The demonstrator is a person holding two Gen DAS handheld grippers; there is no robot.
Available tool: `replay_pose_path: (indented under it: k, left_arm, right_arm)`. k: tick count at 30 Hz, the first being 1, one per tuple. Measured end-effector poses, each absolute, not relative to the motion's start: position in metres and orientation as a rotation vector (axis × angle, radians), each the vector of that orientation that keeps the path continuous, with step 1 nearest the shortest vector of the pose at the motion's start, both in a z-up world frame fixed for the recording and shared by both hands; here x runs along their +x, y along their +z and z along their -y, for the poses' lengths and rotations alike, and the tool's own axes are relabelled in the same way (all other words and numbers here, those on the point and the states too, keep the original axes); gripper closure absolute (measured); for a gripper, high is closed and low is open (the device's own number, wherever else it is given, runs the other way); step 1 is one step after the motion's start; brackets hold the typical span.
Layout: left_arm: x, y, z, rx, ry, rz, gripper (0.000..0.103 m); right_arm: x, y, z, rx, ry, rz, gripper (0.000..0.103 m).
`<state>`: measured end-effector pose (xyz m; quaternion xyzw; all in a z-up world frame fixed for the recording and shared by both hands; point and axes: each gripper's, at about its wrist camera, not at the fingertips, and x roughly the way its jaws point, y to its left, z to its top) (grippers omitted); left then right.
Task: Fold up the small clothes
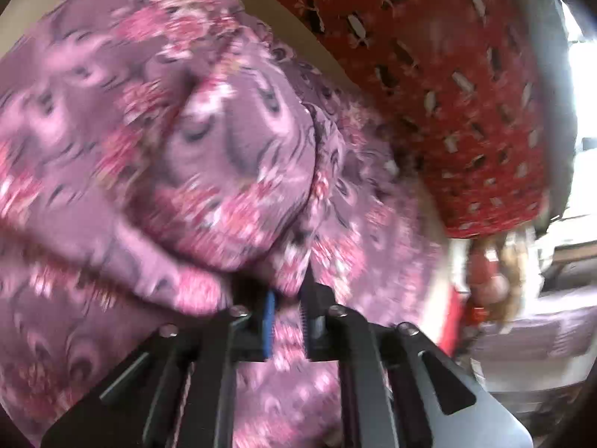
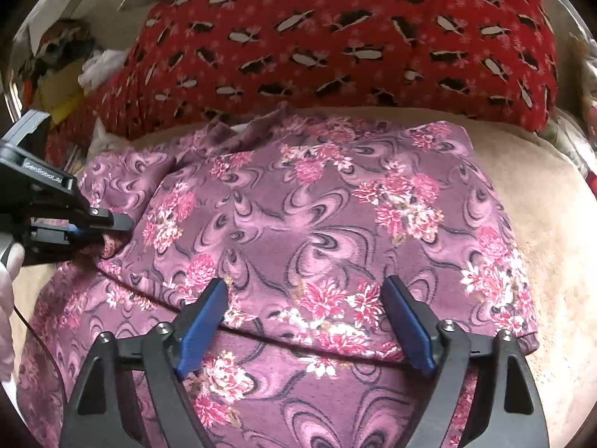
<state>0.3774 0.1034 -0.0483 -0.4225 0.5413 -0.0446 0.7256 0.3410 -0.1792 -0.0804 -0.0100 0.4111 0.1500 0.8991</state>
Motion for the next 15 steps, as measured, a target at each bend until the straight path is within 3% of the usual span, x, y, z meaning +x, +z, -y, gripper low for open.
replay_pose_path:
  k: [2,3,4,6,11,15]
  left_arm:
    - [0.355,-0.036,-0.121,-1.028,-0.127,-1.129,0.082]
    - [0.341,-0.029,-0.130,-1.037,-0.106,-1.086,0.070]
    - [0.329,-0.022,-0.141,-1.034,-0.055,-1.039,0.049]
    - [0.308,-0.013,-0.163,-1.009,0.121,-0.978,0.033]
    - [0.300,-0.024,-0.188,-1.020,0.214,-0.967,0.033]
    - [0.310,-0.039,-0.188,-1.019,0.174,-1.014,0.033]
  right_arm:
    - [0.345,-0.079,0.177,-0.041,0.302,-0.883,0.015]
    - [0.345,-0.075,0.175,-0.049,0.294,-0.894,0.016]
    - [0.344,-0.069,0.171,-0.041,0.296,-0.894,0.016]
    - [0.341,-0.054,0.160,-0.003,0.345,-0.859,0.016]
    - [0.331,-0.025,0.088,-0.072,0.505,-0.773,0.016]
    - [0.340,-0.042,0.024,-0.244,0.543,-0.794,0.019]
